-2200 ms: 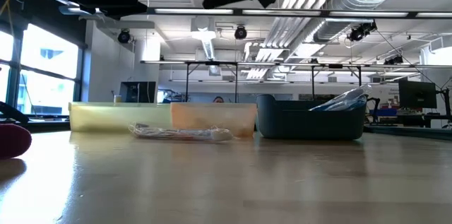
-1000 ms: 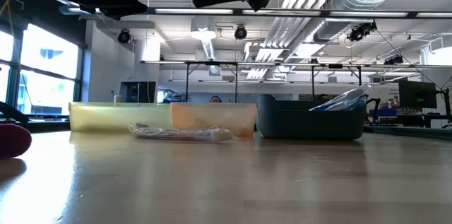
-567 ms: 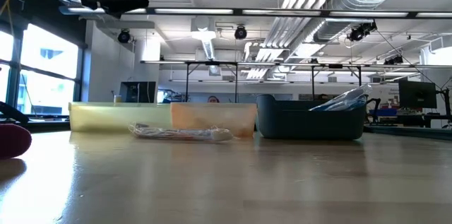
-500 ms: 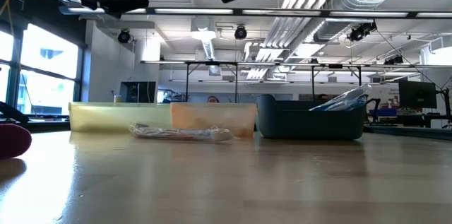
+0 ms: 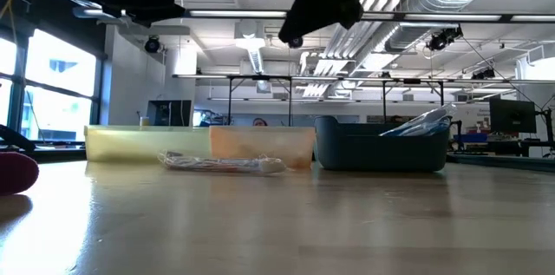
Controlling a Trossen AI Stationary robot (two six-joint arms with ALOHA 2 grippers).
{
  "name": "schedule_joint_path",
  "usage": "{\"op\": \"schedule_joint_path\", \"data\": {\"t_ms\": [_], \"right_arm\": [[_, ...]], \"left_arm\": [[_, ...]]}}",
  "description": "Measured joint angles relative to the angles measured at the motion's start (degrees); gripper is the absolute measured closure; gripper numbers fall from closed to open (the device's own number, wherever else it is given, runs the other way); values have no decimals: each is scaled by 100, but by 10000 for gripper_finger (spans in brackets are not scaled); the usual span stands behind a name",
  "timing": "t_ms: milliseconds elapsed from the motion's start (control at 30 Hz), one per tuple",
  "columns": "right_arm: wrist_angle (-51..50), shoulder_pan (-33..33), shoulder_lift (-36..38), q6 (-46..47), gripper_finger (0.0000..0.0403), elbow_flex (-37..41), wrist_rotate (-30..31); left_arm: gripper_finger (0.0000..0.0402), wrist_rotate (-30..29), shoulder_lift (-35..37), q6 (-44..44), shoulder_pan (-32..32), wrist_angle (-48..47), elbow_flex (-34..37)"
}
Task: Pick & Place Toothbrushes
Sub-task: Put the orange toothbrush into the blue bin
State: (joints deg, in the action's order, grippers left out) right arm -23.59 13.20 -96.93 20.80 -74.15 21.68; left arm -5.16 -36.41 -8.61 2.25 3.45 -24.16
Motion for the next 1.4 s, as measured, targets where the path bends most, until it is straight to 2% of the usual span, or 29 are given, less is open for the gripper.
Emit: {"op": "schedule_joint_path", "data": {"t_ms": [200, 367, 533, 700, 867, 1033, 1167, 1400], "right_arm": [[1474, -96, 623, -122, 400, 1157, -179], [3375, -122, 1228, -399, 401, 2436, -218], [5211, -124, 1608, -442, 401, 3607, -227], [6355, -124, 1793, -384, 401, 4514, -236], [6837, -167, 1901, -276, 401, 4933, -234], [6832, -268, 1959, -303, 401, 4955, -402], [6799, -312, 1959, -302, 401, 4953, -714], [6550, -271, 1959, -310, 401, 4946, -846]], "left_arm": [[208, 1, -67, -3, 1, -5, 0], [208, 18, -104, 9, 1, 77, -2], [208, 64, -299, 395, 1, 397, -14], [208, 159, -696, 868, 4, 742, -13], [208, 530, -1312, 1309, 5, 788, -301], [208, 753, -2034, 1249, 6, 801, -924], [208, 730, -2634, 962, 4, 62, -1449], [208, 715, -3594, 500, 4, -1326, -2073]]}}
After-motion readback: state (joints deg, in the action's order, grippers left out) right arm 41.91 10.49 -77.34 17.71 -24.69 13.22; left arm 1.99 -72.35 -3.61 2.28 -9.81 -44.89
